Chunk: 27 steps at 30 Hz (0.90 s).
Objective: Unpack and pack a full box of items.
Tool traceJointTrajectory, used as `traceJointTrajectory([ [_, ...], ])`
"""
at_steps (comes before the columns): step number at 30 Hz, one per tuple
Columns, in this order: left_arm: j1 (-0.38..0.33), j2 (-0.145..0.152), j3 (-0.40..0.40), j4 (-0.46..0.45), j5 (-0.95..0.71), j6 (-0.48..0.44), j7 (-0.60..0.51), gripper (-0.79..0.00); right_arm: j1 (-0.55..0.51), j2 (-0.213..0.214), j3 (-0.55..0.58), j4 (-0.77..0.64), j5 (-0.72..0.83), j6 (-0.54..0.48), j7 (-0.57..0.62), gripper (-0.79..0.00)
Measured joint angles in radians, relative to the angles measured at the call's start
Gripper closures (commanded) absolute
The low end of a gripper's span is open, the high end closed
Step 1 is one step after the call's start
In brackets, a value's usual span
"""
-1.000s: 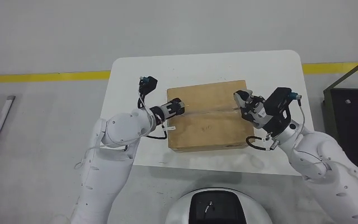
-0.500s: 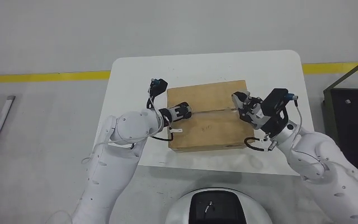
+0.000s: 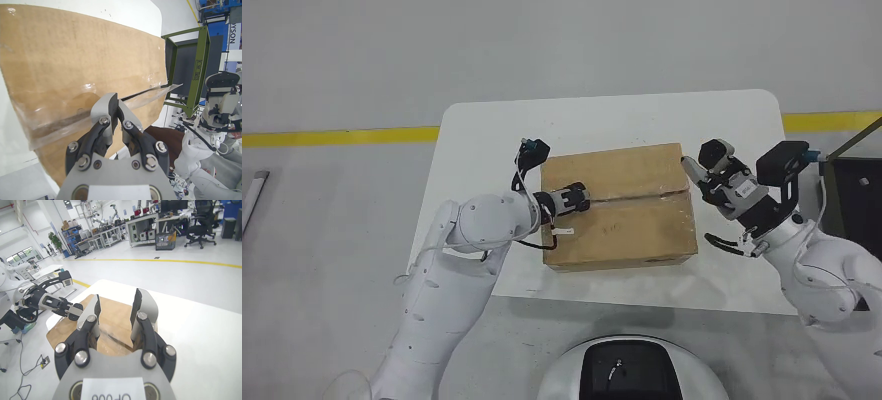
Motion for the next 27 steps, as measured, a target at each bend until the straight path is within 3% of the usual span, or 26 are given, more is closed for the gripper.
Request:
traceJointTrajectory([
  [2, 0.003, 0.002, -0.005, -0.004, -0.001, 0.0, -0.003, -0.102, -0.006, 0.002, 0.023, -0.013, 0.058, 0.016, 0.074, -0.671],
  [3, 0.005, 0.003, -0.007, -0.006, -0.001, 0.0, -0.003, -0.225, -0.007, 0.004, 0.033, -0.014, 0.08, 0.02, 0.108, -0.77],
  [7, 0.012, 0.005, -0.024, -0.022, -0.011, 0.003, 0.01, -0.533, -0.008, 0.006, 0.061, -0.015, 0.187, 0.036, 0.211, -0.742],
  [8, 0.015, 0.006, -0.032, -0.031, -0.016, 0.005, 0.017, -0.677, -0.008, 0.006, 0.065, -0.01, 0.231, 0.035, 0.23, -0.73],
  [9, 0.017, 0.006, -0.038, -0.038, -0.019, 0.007, 0.021, -0.739, -0.007, 0.006, 0.069, -0.004, 0.265, 0.034, 0.24, -0.736],
  [11, 0.022, 0.009, -0.054, -0.054, -0.022, 0.012, 0.027, -0.736, -0.005, 0.005, 0.073, 0.015, 0.347, 0.033, 0.26, -0.785],
  [14, 0.034, 0.014, -0.079, -0.075, -0.024, 0.018, 0.03, -0.785, 0.007, 0.004, 0.084, 0.041, 0.448, 0.019, 0.275, -0.785],
  [18, 0.053, 0.021, -0.112, -0.097, -0.026, 0.027, 0.04, -0.785, 0.024, 0.005, 0.095, 0.063, 0.517, 0.022, 0.303, -0.785],
  [22, 0.07, 0.027, -0.137, -0.111, -0.028, 0.031, 0.044, -0.763, 0.044, 0.009, 0.098, 0.051, 0.466, 0.017, 0.324, -0.785],
  [25, 0.078, 0.031, -0.148, -0.118, -0.027, 0.031, 0.044, -0.493, 0.043, 0.009, 0.098, 0.051, 0.467, 0.016, 0.323, -0.785],
  [26, 0.081, 0.032, -0.152, -0.119, -0.026, 0.032, 0.047, -0.274, 0.043, 0.009, 0.097, 0.051, 0.468, 0.016, 0.323, -0.785],
  [27, 0.082, 0.033, -0.155, -0.121, -0.026, 0.033, 0.049, -0.203, 0.043, 0.009, 0.097, 0.051, 0.468, 0.017, 0.323, -0.785],
])
